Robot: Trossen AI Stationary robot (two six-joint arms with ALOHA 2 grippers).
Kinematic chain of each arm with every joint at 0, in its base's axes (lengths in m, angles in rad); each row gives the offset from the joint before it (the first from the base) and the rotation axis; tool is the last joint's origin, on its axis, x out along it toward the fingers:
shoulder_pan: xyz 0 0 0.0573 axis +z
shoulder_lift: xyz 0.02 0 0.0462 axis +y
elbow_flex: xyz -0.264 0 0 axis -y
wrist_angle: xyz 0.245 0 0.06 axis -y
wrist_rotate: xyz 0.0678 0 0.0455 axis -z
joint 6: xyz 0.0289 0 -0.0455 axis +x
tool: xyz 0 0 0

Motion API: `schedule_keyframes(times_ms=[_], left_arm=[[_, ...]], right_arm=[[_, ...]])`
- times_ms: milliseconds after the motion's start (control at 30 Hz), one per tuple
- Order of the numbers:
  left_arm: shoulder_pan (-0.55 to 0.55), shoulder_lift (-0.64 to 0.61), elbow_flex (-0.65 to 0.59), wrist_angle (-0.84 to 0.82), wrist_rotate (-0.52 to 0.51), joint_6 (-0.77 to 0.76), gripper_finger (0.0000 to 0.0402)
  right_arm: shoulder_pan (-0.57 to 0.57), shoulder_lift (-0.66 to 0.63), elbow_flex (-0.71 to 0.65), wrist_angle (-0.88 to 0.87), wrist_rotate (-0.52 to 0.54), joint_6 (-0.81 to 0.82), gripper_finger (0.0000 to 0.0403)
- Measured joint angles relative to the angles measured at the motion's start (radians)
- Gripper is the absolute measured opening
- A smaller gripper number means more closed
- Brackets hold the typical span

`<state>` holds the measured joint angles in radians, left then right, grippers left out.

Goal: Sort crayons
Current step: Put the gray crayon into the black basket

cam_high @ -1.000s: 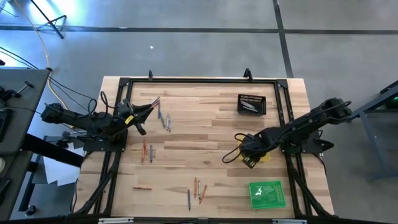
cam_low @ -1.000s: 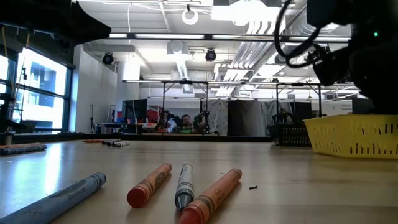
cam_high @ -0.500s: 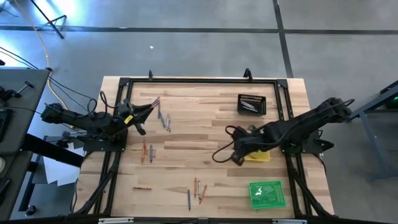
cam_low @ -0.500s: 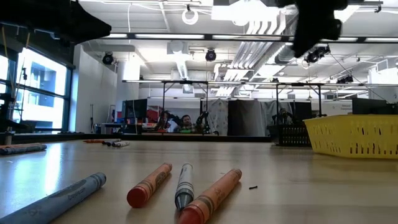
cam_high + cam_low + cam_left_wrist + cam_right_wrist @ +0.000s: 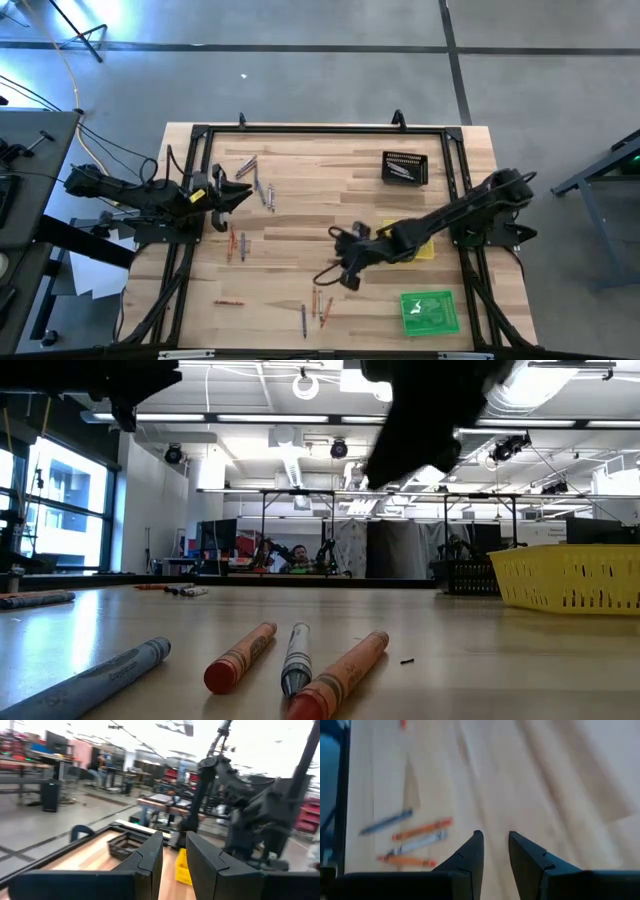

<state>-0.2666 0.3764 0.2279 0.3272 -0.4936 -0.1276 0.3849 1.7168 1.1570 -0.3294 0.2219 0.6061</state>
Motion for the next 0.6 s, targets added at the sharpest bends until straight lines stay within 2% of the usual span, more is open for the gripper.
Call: schedule_keyframes(times_ms=[133,233,467,600], left_arm=[[-0.019,0.044,0.0,0.052,0.017,0.01,0.0074],[-0.039,0.082,0.0,0.104,0.018,0.015,0.0074],[-0.109,0.184,0.0,0.247,0.017,0.036,0.0074],[-0.146,0.236,0.0,0.37,0.026,0.099,0.0074]], right_arm=[[0.023,0.071,0.008,-0.01,-0.129,-0.048,0.0083],[0.045,0.1,0.009,-0.009,-0.169,-0.137,0.0083],[0.077,0.106,0.01,0.029,-0.17,-0.181,0.0083],[0.091,0.111,0.01,0.086,-0.135,-0.221,0.0083]])
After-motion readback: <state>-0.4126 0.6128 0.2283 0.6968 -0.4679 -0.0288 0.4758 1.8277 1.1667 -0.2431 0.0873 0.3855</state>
